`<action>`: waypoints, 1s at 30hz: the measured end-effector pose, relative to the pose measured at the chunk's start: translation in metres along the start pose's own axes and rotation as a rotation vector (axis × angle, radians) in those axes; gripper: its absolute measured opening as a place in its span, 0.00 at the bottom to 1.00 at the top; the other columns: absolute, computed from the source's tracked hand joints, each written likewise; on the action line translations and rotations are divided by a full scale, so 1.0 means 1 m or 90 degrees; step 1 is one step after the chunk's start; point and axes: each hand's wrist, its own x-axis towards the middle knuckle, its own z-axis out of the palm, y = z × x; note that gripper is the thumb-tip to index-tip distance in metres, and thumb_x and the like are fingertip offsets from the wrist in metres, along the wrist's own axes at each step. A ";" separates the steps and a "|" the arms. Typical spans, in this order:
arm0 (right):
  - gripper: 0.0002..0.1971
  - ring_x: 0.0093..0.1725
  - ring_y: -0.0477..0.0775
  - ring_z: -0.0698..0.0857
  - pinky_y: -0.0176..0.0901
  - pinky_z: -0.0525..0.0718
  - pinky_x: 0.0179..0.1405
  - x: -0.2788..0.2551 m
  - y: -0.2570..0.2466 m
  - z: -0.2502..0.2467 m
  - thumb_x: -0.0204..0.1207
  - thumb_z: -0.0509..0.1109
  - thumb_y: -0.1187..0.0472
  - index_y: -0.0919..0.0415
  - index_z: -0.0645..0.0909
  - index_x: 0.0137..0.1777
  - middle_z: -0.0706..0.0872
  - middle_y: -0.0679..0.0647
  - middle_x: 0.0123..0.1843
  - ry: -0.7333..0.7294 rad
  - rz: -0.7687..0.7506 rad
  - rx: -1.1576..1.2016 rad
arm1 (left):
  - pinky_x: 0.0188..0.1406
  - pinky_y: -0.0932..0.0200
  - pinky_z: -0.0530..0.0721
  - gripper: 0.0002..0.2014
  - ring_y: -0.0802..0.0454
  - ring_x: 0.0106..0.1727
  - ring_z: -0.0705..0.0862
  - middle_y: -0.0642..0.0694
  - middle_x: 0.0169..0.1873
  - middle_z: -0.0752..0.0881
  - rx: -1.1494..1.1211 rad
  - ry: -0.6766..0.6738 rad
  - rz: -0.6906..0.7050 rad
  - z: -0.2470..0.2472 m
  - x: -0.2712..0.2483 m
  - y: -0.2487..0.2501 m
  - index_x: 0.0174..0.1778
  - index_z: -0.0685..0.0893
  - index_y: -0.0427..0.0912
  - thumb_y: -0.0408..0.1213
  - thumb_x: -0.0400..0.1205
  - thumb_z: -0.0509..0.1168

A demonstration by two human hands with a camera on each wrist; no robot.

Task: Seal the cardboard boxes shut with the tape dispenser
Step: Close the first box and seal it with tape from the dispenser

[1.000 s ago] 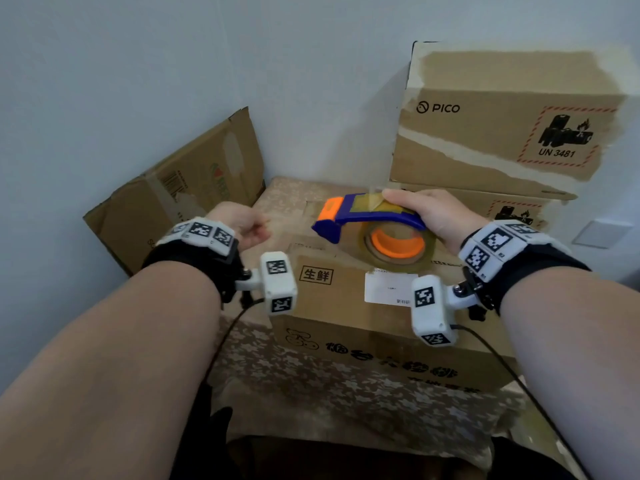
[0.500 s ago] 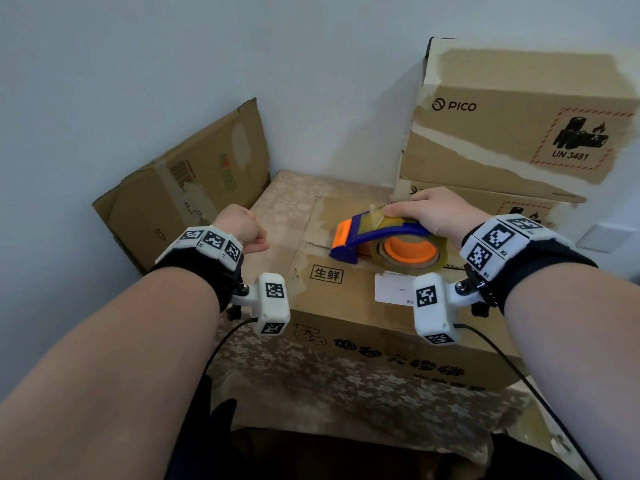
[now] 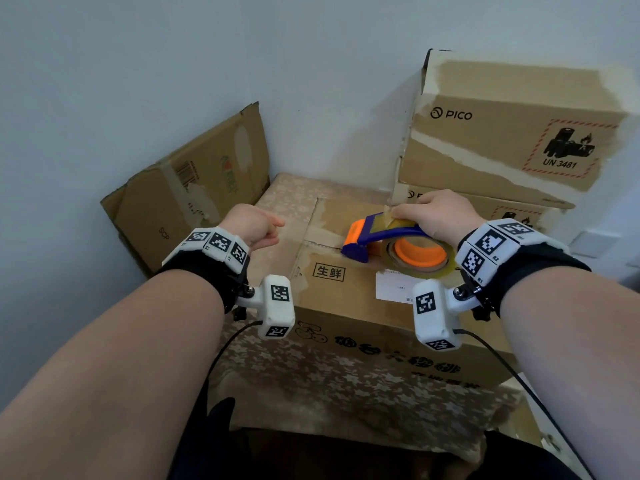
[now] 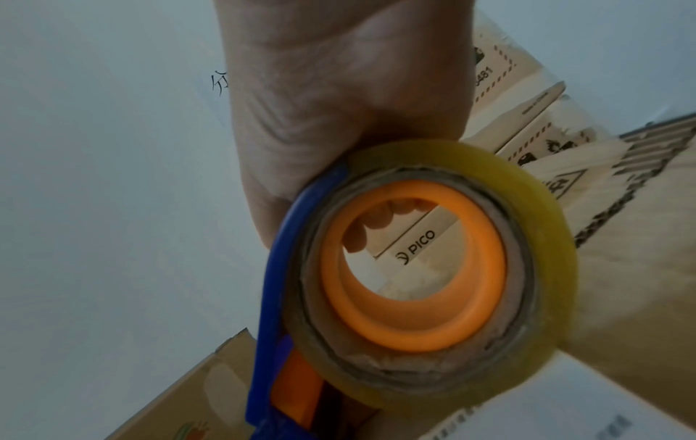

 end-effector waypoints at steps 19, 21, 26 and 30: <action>0.19 0.73 0.64 0.67 0.62 0.56 0.78 -0.008 -0.049 0.041 0.79 0.56 0.65 0.50 0.80 0.64 0.79 0.59 0.67 0.053 -0.071 -0.447 | 0.61 0.46 0.75 0.18 0.47 0.63 0.75 0.48 0.61 0.80 0.181 -0.099 -0.009 -0.004 0.006 -0.025 0.58 0.85 0.40 0.45 0.87 0.53; 0.19 0.72 0.65 0.69 0.61 0.54 0.78 -0.007 -0.049 0.049 0.79 0.55 0.65 0.51 0.82 0.63 0.81 0.61 0.65 0.090 -0.105 -0.461 | 0.64 0.45 0.74 0.19 0.48 0.63 0.74 0.50 0.61 0.80 0.170 -0.124 -0.007 -0.007 0.007 -0.028 0.58 0.83 0.42 0.49 0.87 0.51; 0.17 0.71 0.63 0.71 0.63 0.49 0.81 -0.010 -0.058 0.065 0.82 0.57 0.56 0.50 0.81 0.66 0.82 0.56 0.66 0.120 -0.177 -0.536 | 0.67 0.44 0.72 0.24 0.49 0.64 0.72 0.51 0.63 0.78 0.132 -0.171 0.009 -0.013 0.009 -0.039 0.61 0.82 0.42 0.53 0.88 0.47; 0.25 0.76 0.60 0.68 0.62 0.50 0.82 -0.011 -0.080 0.081 0.82 0.56 0.59 0.41 0.66 0.79 0.77 0.54 0.73 -0.101 -0.230 -0.546 | 0.69 0.44 0.71 0.26 0.51 0.65 0.71 0.50 0.67 0.76 0.101 -0.210 0.010 -0.017 0.014 -0.046 0.63 0.82 0.43 0.56 0.87 0.46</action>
